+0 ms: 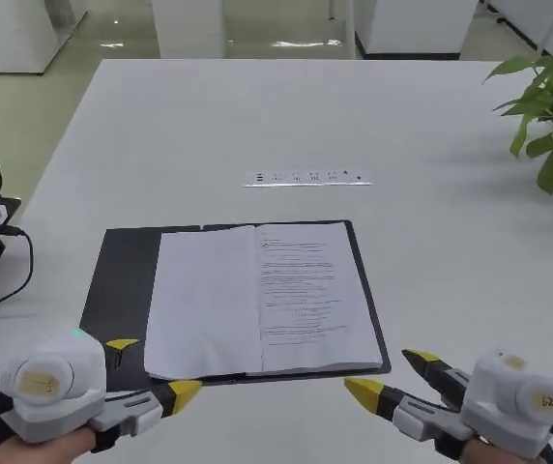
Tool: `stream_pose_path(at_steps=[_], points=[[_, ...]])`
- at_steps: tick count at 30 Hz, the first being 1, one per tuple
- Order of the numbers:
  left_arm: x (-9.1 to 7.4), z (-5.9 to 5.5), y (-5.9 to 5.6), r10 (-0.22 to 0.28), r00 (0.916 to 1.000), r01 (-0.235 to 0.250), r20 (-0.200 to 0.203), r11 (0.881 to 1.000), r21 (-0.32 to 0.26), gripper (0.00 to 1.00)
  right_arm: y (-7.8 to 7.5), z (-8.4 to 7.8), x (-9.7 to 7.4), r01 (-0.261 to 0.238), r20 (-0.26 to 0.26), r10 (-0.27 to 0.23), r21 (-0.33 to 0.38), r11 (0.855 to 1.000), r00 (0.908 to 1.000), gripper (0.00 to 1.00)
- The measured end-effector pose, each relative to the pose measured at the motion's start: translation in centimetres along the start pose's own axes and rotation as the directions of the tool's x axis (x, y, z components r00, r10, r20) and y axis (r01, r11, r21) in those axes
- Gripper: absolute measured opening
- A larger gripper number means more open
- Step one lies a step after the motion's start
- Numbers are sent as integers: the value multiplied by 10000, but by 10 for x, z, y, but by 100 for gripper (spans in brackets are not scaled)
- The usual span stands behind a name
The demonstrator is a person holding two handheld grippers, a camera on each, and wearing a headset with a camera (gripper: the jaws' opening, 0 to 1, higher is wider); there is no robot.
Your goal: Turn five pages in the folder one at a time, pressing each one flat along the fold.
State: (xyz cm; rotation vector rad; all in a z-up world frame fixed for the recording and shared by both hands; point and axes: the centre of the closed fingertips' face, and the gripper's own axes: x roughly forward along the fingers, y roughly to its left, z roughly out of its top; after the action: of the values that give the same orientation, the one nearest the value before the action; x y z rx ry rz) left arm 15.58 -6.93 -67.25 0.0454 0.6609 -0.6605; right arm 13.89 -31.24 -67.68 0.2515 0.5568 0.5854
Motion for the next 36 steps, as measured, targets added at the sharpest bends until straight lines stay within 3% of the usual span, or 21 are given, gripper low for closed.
stream_pose_path(at_steps=[8, 11, 18, 24, 30, 36], points=[[16, 6, -21, -421, 9990, 424, -166, 9989, 203, 61, 1, -3, -3, -219, -94, 219, -12, 9998, 9997, 71], [22, 10, -28, -649, 9978, 653, -151, 9975, 278, 59, 0, -9, -3, -252, -349, 249, -90, 9996, 9991, 70], [38, 13, -45, -1398, 9886, 1433, -551, 9874, 666, 62, -1, -12, -6, -384, -337, 387, 94, 9992, 9987, 70], [52, 12, -48, -1880, 9755, 1986, -1141, 9760, 896, 63, -8, -15, -7, -394, -446, 400, 144, 9991, 9982, 69], [69, 26, -51, -2204, 9646, 2395, -1447, 9620, 1313, 63, -13, -14, -8, -300, -432, 312, 292, 9991, 9986, 69], [88, 43, -57, -2490, 9575, 2696, -1454, 9519, 1455, 62, -15, -12, -7, -271, -393, 287, 405, 9988, 9988, 70]])
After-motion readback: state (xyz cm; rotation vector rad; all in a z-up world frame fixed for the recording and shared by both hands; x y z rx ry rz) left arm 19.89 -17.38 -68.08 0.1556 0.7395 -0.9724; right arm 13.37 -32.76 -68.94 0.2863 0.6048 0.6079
